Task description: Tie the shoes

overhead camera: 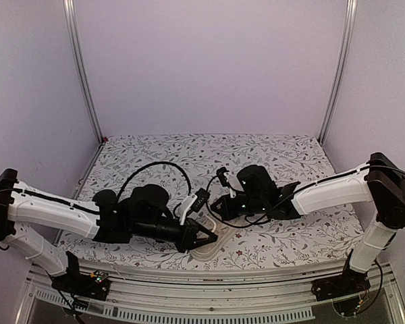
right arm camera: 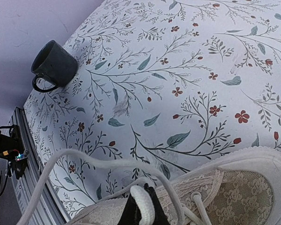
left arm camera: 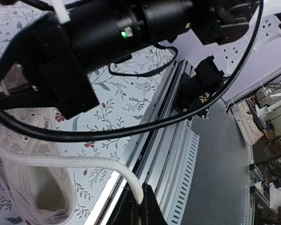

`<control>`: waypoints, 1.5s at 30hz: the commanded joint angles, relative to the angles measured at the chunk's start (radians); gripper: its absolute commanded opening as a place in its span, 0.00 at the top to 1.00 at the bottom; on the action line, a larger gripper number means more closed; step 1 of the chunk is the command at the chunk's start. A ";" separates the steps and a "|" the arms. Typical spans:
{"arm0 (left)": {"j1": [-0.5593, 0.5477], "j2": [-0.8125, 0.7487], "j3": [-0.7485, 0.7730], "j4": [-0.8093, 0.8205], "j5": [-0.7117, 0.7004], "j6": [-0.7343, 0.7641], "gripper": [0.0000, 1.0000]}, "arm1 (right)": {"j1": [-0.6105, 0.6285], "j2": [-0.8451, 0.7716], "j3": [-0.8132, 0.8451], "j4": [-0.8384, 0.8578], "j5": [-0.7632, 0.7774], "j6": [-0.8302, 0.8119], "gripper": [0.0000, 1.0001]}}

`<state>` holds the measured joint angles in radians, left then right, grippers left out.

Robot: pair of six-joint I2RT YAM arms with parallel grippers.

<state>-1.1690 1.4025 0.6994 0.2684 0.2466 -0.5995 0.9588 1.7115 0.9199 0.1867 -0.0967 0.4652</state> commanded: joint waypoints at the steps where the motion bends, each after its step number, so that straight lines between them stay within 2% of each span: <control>1: -0.072 0.057 0.072 -0.094 -0.023 -0.006 1.00 | -0.015 0.024 0.036 0.008 -0.034 0.017 0.98; 8: -0.185 0.209 0.202 -0.158 -0.018 -0.010 1.00 | -0.031 0.021 0.033 0.021 -0.065 0.007 0.98; 11: -0.221 0.270 0.274 -0.240 -0.052 0.015 1.00 | -0.034 0.011 0.029 0.025 -0.071 0.004 0.98; 12: -0.240 0.278 0.292 -0.272 -0.092 0.024 0.93 | -0.035 0.008 0.027 0.025 -0.072 0.003 0.98; 16: -0.268 0.193 0.242 -0.281 -0.301 0.043 0.49 | -0.037 -0.004 0.011 0.037 -0.081 0.000 0.98; 18: -0.263 0.115 0.174 -0.261 -0.350 0.058 0.38 | -0.037 -0.012 0.002 0.049 -0.084 -0.003 0.98; 20: -0.252 0.040 0.123 -0.267 -0.363 0.080 0.33 | -0.040 -0.018 -0.009 0.065 -0.093 -0.009 0.98; 28: -0.165 -0.178 -0.054 -0.339 -0.411 0.114 0.29 | -0.043 -0.045 -0.037 0.119 -0.130 -0.032 0.98; 33: 0.050 -0.242 -0.090 -0.283 -0.352 0.088 0.34 | -0.043 -0.078 -0.099 0.178 -0.163 -0.060 0.98; 38: 0.198 -0.142 -0.005 -0.083 -0.257 0.039 0.33 | -0.041 -0.086 -0.128 0.214 -0.172 -0.086 0.98; 45: 0.233 0.100 0.185 0.035 -0.139 0.020 0.32 | -0.040 -0.072 -0.134 0.252 -0.184 -0.082 0.98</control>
<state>-0.9493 1.4055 0.7963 0.1902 0.0059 -0.5625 0.9218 1.6577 0.7971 0.3679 -0.2630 0.3954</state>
